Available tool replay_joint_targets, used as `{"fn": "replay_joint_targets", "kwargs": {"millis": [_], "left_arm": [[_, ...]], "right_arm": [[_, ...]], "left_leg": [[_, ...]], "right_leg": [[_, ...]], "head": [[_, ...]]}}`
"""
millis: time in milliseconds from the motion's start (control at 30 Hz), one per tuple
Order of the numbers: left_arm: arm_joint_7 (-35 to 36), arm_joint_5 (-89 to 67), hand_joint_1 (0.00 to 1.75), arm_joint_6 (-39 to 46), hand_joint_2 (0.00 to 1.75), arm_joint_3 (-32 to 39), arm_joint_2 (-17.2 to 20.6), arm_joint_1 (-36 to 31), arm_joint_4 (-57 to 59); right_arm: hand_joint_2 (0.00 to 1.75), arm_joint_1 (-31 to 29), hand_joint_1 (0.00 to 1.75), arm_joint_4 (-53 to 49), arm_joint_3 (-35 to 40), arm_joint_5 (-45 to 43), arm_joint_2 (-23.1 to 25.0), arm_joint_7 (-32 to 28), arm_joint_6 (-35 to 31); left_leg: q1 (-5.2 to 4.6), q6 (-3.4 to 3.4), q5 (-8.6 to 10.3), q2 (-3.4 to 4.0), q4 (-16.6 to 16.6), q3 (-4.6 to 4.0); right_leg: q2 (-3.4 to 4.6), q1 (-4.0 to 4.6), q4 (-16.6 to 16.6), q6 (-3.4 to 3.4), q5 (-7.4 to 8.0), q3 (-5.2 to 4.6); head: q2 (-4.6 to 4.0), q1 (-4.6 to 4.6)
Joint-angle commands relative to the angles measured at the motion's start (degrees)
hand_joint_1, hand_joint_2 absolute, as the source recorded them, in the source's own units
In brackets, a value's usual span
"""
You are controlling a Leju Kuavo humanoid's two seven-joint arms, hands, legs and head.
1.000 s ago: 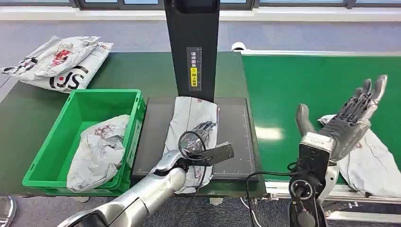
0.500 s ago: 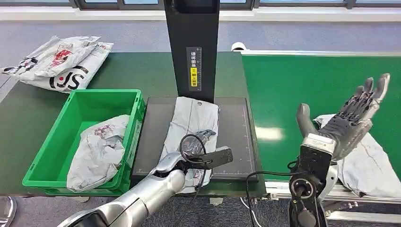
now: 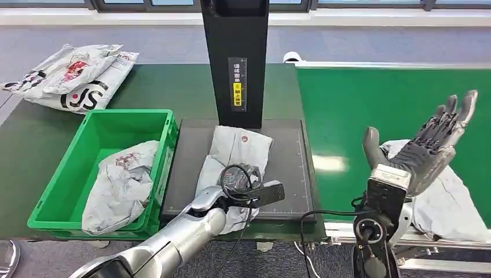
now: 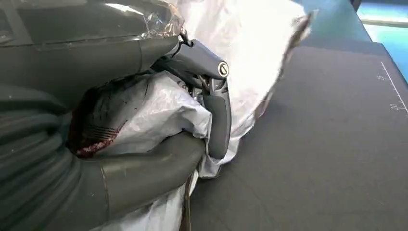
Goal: Moved the parcel from conveyor to table for the left to box.
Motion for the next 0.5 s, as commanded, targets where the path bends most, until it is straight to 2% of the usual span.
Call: {"fn": "replay_joint_targets", "kwargs": {"millis": [33, 167, 233, 333, 367, 433, 500], "left_arm": [[-0.8, -1.0, 1.75, 1.6, 1.75, 1.3, 0.9, -1.7, 3.0], [-3.3, -0.4, 1.75, 4.7, 1.75, 3.6, 1.6, -2.7, -0.7], [-3.9, -0.2, 1.75, 6.1, 1.75, 4.9, 3.7, -3.2, -9.5], [-2.2, -0.8, 1.75, 6.6, 1.75, 6.6, 9.1, -3.0, -27.9], [-0.8, -0.8, 1.75, 5.1, 1.75, 7.2, 10.3, -2.9, -32.0], [-0.4, -3.5, 1.75, 9.8, 1.75, 9.1, 13.8, -3.4, -41.3], [0.1, -4.0, 1.75, 9.2, 1.75, 11.9, 16.6, -3.4, -48.1]], "right_arm": [[1.75, -1.9, 0.0, 2.8, -0.7, -0.2, 0.7, 0.0, 0.2], [1.75, -1.5, 0.0, 2.2, -1.4, 0.2, 1.1, -0.1, 0.2], [1.75, -0.7, 0.0, 0.9, -1.9, 0.6, 1.1, 0.3, 0.2], [1.75, 1.1, 0.0, -1.5, -3.2, 0.5, 1.0, 0.0, 0.2], [1.75, 1.5, 0.0, -1.9, -3.5, 0.3, 0.9, -0.1, 0.2], [1.75, 2.7, 0.0, -2.6, -4.3, -0.3, 0.7, -0.7, 0.2], [1.75, 3.4, 0.0, -2.9, -4.8, -0.9, 0.6, -1.4, 0.2]], "left_leg": [[0.03, 0.0, -0.03, 0.15, -0.1, 0.11], [0.03, 0.0, -0.02, 0.11, 0.0, 0.03], [0.04, 0.01, -0.02, 0.12, 0.0, 0.05], [0.06, -0.02, 0.0, 0.02, 0.1, -0.17], [0.06, -0.02, 0.0, 0.05, 0.1, -0.19], [0.08, -0.03, -0.02, 0.09, 0.1, -0.16], [0.08, -0.04, -0.04, 0.15, 0.1, -0.14]], "right_leg": [[0.08, 0.04, -0.1, -0.04, 0.01, 0.08], [0.04, 0.04, 0.0, -0.03, 0.02, 0.02], [0.0, 0.06, -0.1, -0.05, 0.02, 0.04], [-0.07, 0.07, 0.1, -0.06, 0.0, -0.16], [-0.03, 0.07, 0.1, -0.05, 0.01, -0.19], [0.0, 0.09, 0.1, -0.06, 0.01, -0.17], [0.06, 0.1, 0.1, -0.08, 0.0, -0.18]], "head": [[0.0, 0.0], [0.0, 0.0], [0.0, 0.0], [0.0, 0.0], [0.0, 0.0], [0.0, 0.0], [0.0, 0.0]]}}
